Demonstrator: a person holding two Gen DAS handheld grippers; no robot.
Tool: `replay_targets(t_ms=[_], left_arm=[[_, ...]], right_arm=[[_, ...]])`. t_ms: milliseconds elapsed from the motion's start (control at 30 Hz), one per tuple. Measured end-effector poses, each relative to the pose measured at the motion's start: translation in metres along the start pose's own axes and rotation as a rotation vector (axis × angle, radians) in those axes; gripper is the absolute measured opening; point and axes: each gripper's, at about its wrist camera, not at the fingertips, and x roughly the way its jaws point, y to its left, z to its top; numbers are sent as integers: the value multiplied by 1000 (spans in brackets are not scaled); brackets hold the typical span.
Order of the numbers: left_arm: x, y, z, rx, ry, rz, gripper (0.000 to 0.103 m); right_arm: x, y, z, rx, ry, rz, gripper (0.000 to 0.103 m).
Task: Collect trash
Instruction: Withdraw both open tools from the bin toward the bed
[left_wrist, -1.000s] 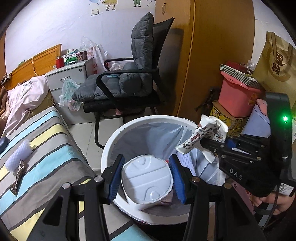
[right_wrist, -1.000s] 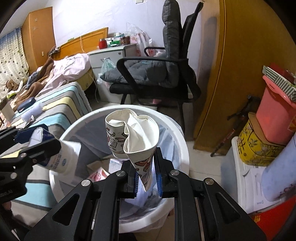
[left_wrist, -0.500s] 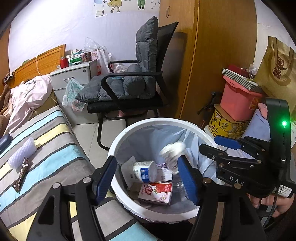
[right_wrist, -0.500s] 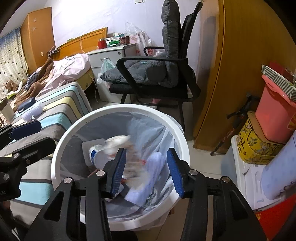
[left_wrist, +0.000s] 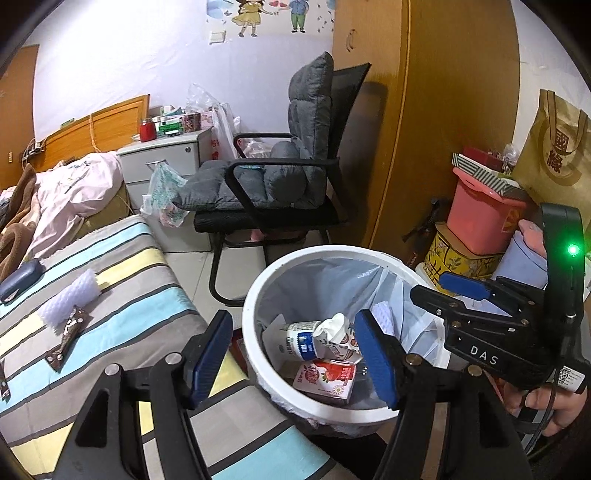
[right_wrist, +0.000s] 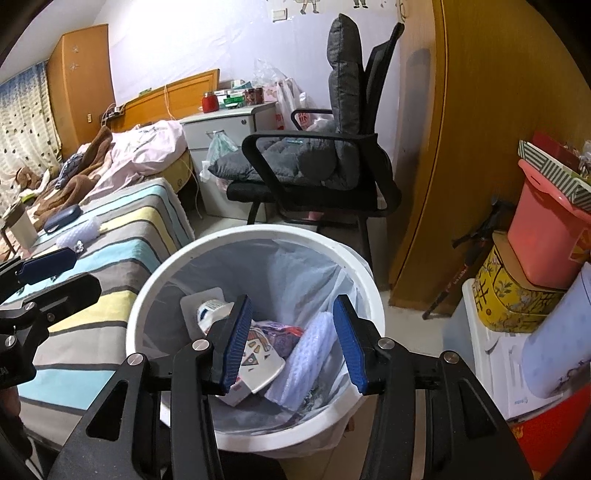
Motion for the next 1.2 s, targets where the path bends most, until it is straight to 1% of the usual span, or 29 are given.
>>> replay_targets(t_ms=[200, 400, 800, 900, 1200], left_arm=[[-15, 12, -4, -20, -22, 32, 70], [-35, 34, -14, -55, -44, 87, 71], [-66, 88, -30, -138, -72, 187, 72], [-74, 102, -36, -159, -77, 219, 75], [-90, 146, -54, -231, -74, 297, 76]], right_arm=[[-5, 10, 1, -5, -25, 15, 48], [-7, 29, 3, -19, -47, 51, 48], [-4, 79, 8, -89, -63, 134, 48], [-2, 94, 9, -115, -66, 148, 48], [8, 136, 16, -174, -55, 215, 48]])
